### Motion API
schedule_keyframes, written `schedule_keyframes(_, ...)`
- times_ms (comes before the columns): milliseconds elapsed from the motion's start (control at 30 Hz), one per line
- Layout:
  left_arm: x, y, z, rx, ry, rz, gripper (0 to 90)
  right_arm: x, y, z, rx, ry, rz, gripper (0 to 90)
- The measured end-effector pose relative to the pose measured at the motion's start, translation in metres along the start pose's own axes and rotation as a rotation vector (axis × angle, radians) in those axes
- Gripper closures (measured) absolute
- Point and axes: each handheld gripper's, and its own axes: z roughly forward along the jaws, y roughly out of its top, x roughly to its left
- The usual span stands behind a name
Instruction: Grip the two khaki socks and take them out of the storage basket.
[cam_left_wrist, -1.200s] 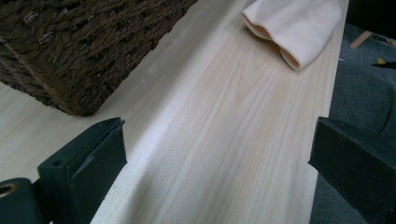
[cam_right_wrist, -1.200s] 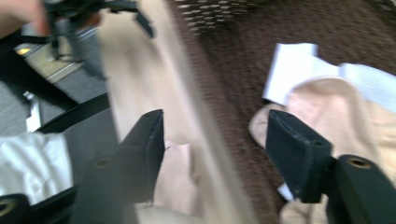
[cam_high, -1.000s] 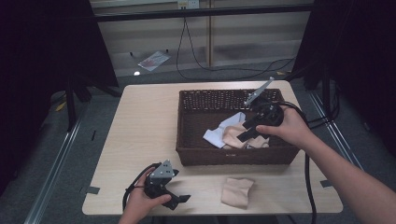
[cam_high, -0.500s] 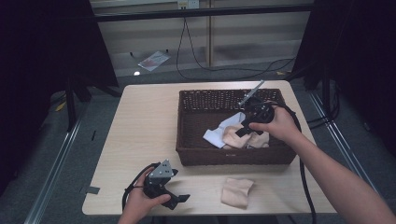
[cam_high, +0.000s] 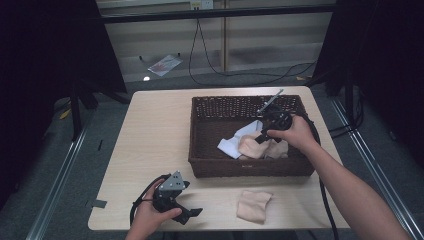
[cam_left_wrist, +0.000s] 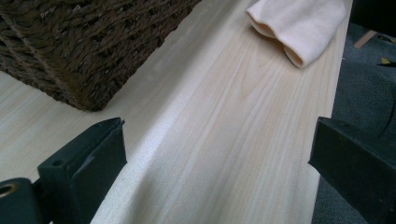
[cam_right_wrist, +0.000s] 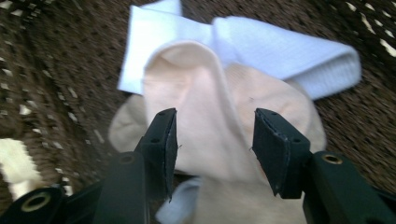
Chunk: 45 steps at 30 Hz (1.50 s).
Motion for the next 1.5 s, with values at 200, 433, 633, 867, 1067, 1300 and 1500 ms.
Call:
schedule_keyframes(200,-0.001,0.001,0.0,-0.007,0.001,0.006,3.1,-0.007,-0.004,0.004,0.02,-0.022,0.013,50.5)
schedule_keyframes(433,-0.001,0.001,-0.001,-0.012,0.008,0.001,3.2,-0.009,-0.009,0.011,0.067,-0.01,0.008,67.2)
schedule_keyframes(633,-0.001,0.001,-0.002,-0.011,0.009,0.009,3.2,-0.006,-0.01,0.004,0.07,0.039,0.042,90.0)
schedule_keyframes(867,-0.001,0.002,-0.002,-0.012,0.011,0.003,3.2,-0.001,-0.005,-0.026,0.058,0.084,0.042,90.0)
schedule_keyframes(1067,-0.001,0.002,-0.001,-0.008,0.008,0.004,3.2,0.008,0.003,-0.055,0.032,0.105,0.039,90.0)
schedule_keyframes(1300,-0.001,0.002,0.0,-0.011,0.004,0.001,3.2,0.014,0.011,-0.079,0.03,0.111,0.032,90.0)
schedule_keyframes(1500,-0.001,0.002,0.0,-0.01,-0.001,0.002,3.1,0.018,0.017,-0.094,0.047,0.116,0.015,90.0)
